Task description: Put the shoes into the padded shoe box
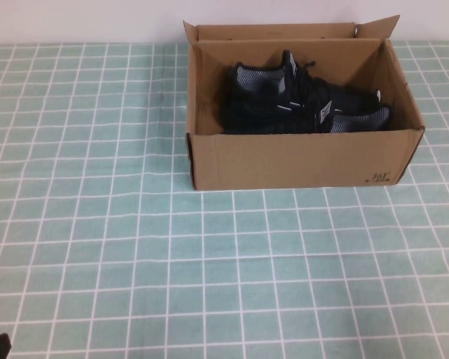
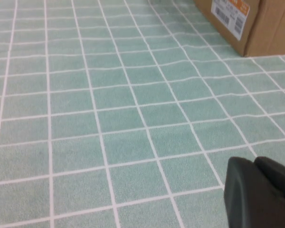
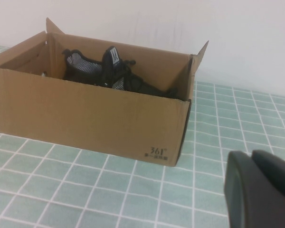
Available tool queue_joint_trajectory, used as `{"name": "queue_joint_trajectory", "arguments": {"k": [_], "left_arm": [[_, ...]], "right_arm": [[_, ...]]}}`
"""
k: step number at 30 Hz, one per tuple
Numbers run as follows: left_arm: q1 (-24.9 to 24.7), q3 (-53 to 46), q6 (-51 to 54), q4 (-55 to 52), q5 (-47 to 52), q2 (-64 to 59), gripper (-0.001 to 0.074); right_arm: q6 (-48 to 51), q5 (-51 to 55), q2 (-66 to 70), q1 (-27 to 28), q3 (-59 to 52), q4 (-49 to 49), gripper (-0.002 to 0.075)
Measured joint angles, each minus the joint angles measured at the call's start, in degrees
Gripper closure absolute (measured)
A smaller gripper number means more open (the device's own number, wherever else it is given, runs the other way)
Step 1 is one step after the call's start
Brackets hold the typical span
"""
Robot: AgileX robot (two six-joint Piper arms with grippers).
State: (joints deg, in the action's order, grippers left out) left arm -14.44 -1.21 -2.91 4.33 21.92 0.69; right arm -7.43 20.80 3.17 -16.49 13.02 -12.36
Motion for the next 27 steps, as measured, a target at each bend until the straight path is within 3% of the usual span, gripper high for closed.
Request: {"name": "queue_joint_trajectory", "arguments": {"k": [15, 27], "left_arm": [[7.96, -0.12, 0.0, -3.03, -0.91, 0.0, 0.0736], [8.12, -0.12, 0.0, -3.14, -0.91, 0.0, 0.0736]], "right_arm": [[0.0, 0.0, 0.0, 0.0, 0.0, 0.0, 0.0734], [0.0, 0.0, 0.0, 0.0, 0.0, 0.0, 0.0734]]}}
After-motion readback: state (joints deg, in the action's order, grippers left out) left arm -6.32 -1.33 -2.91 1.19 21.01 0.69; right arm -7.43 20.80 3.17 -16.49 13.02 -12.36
